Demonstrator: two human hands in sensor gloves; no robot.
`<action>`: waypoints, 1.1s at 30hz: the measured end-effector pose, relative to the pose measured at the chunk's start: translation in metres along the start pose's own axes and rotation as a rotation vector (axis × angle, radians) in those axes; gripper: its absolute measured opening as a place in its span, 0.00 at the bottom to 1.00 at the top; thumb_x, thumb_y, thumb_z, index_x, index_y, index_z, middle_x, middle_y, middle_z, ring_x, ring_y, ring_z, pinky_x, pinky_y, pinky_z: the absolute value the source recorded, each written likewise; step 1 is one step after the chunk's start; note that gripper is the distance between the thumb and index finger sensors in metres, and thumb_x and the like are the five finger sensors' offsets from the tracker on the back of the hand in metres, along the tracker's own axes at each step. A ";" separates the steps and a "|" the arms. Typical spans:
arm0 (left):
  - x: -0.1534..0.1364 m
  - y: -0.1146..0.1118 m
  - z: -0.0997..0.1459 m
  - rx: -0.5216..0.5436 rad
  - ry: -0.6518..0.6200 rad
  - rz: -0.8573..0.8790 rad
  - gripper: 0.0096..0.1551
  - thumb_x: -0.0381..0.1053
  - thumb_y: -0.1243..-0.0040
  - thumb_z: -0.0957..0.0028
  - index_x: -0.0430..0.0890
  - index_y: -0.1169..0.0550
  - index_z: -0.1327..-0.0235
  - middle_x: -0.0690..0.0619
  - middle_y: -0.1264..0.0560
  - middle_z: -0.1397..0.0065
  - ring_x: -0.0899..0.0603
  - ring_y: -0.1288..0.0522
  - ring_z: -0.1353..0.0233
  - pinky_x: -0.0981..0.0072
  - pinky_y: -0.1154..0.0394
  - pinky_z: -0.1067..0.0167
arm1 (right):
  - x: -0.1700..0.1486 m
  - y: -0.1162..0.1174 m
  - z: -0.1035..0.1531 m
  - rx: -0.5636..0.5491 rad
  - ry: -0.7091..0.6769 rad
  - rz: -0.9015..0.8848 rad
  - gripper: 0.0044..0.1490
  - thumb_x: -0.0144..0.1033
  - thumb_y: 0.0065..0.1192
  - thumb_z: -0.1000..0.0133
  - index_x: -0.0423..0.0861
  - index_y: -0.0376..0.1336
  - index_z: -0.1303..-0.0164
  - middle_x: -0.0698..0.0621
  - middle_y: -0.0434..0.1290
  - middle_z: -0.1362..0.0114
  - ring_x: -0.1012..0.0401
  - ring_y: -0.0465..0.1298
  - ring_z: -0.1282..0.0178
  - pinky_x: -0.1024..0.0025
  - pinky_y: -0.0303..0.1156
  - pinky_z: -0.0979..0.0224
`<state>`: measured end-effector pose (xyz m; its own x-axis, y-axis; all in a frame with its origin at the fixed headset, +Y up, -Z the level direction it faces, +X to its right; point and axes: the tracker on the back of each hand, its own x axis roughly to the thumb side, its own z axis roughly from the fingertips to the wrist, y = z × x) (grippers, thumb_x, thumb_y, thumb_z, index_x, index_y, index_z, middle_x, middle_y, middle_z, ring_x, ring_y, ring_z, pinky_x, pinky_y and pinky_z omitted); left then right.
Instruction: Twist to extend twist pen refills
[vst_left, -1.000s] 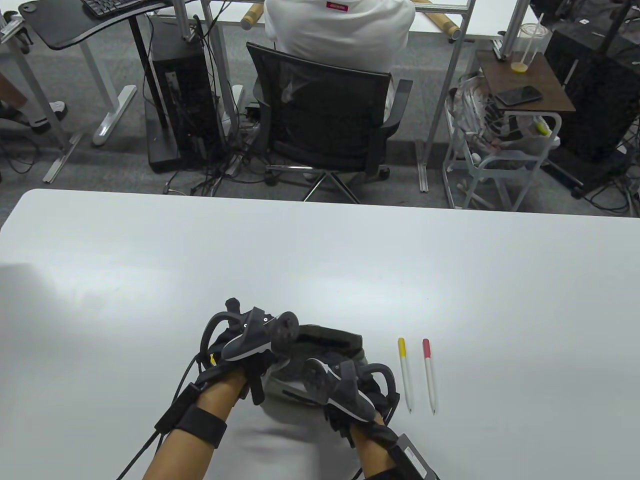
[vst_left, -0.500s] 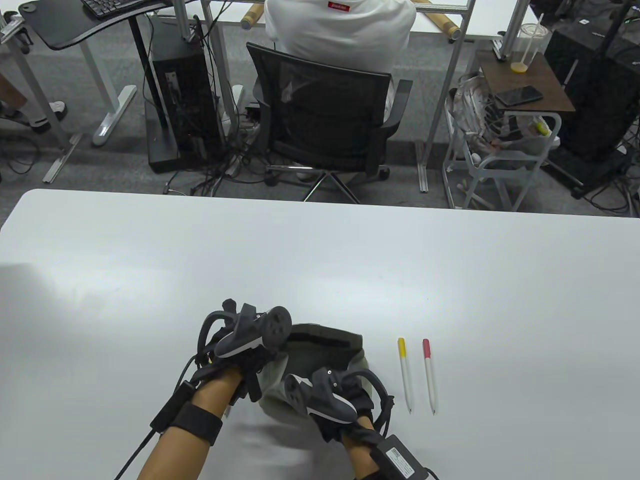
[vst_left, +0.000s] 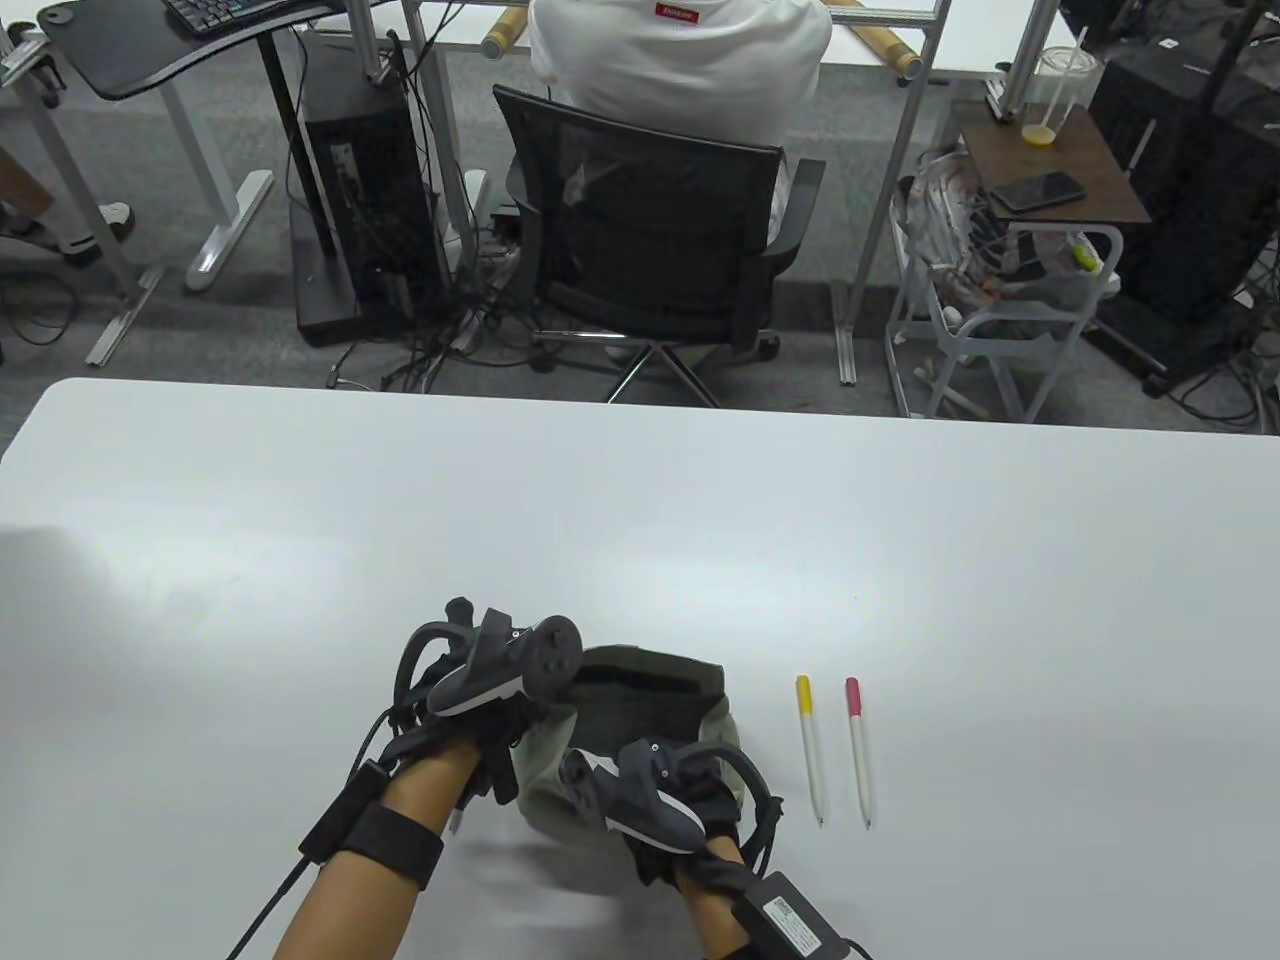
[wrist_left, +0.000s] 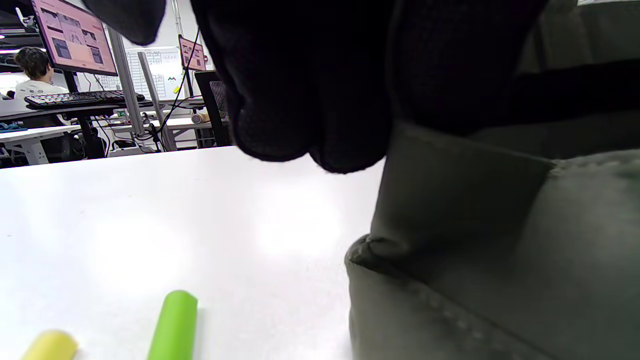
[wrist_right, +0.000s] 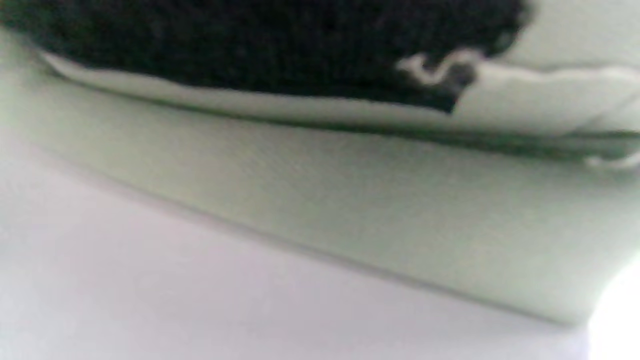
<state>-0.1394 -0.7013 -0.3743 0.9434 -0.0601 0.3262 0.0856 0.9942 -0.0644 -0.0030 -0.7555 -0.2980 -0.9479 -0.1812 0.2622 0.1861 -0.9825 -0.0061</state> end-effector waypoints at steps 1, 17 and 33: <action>0.000 0.001 0.001 0.002 0.001 -0.003 0.23 0.55 0.31 0.49 0.48 0.16 0.42 0.51 0.13 0.45 0.40 0.16 0.41 0.21 0.44 0.30 | -0.005 -0.002 0.000 0.014 0.015 -0.043 0.29 0.40 0.65 0.60 0.50 0.74 0.48 0.49 0.81 0.47 0.65 0.82 0.67 0.73 0.80 0.65; -0.007 0.048 0.037 0.097 0.011 0.111 0.36 0.60 0.33 0.46 0.45 0.23 0.28 0.46 0.18 0.33 0.35 0.21 0.32 0.18 0.47 0.31 | -0.079 -0.071 0.050 -0.477 0.186 -0.805 0.28 0.39 0.63 0.59 0.50 0.73 0.47 0.49 0.82 0.47 0.65 0.82 0.69 0.74 0.80 0.67; 0.050 0.140 0.092 0.374 -0.101 0.239 0.37 0.65 0.35 0.45 0.43 0.20 0.32 0.45 0.16 0.37 0.35 0.19 0.36 0.18 0.46 0.31 | -0.070 -0.072 0.054 -0.505 0.162 -0.875 0.28 0.40 0.64 0.59 0.49 0.73 0.48 0.48 0.82 0.49 0.66 0.82 0.71 0.75 0.80 0.68</action>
<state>-0.1096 -0.5567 -0.2804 0.8849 0.1657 0.4353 -0.2701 0.9439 0.1898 0.0641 -0.6695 -0.2637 -0.7297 0.6416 0.2364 -0.6832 -0.6699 -0.2906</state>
